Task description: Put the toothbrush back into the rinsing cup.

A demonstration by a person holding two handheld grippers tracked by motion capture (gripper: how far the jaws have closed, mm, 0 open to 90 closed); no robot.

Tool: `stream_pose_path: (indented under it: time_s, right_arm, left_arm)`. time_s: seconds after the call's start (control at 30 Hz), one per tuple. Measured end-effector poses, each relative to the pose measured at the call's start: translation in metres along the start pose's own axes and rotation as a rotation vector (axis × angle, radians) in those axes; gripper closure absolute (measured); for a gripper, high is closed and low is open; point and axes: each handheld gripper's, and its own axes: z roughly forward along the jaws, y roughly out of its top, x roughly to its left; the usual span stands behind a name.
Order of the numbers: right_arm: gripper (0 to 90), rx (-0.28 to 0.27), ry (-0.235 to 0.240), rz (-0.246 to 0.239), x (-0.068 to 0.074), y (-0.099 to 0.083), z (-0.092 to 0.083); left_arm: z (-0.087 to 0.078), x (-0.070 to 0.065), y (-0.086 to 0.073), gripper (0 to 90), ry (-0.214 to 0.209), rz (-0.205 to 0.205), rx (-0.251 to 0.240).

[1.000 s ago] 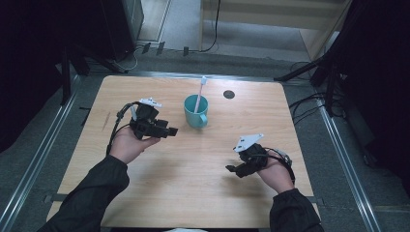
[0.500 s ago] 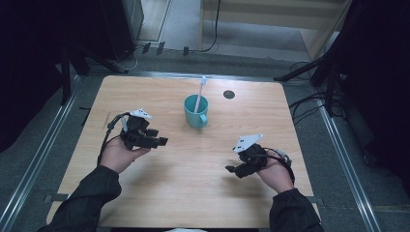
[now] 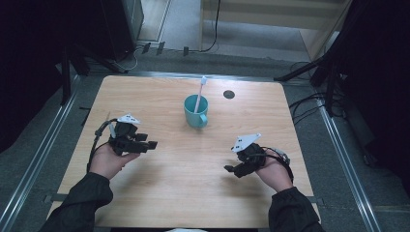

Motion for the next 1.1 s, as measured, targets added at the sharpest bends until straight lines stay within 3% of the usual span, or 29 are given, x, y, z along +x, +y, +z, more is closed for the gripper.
stream_pose_path:
  time_s: [0.13,0.3,0.4,1.1]
  right_arm:
    - [26.4,0.003,0.004,-0.009,-0.001,0.002,0.002]
    - [26.4,0.005,0.009,-0.011,-0.001,0.004,0.004]
    - [26.4,0.004,0.013,-0.016,-0.002,0.006,0.005]
    - [26.3,0.012,0.018,-0.023,-0.002,0.007,0.007]
  left_arm:
    - [-0.003,0.009,-0.004,43.6,-0.008,-0.038,-0.011]
    - [-0.007,0.017,-0.009,43.4,0.012,-0.058,-0.011]
    - [-0.007,0.021,-0.012,43.4,0.036,-0.064,-0.001]
    - [-0.006,0.034,-0.018,42.1,0.048,-0.099,0.023]
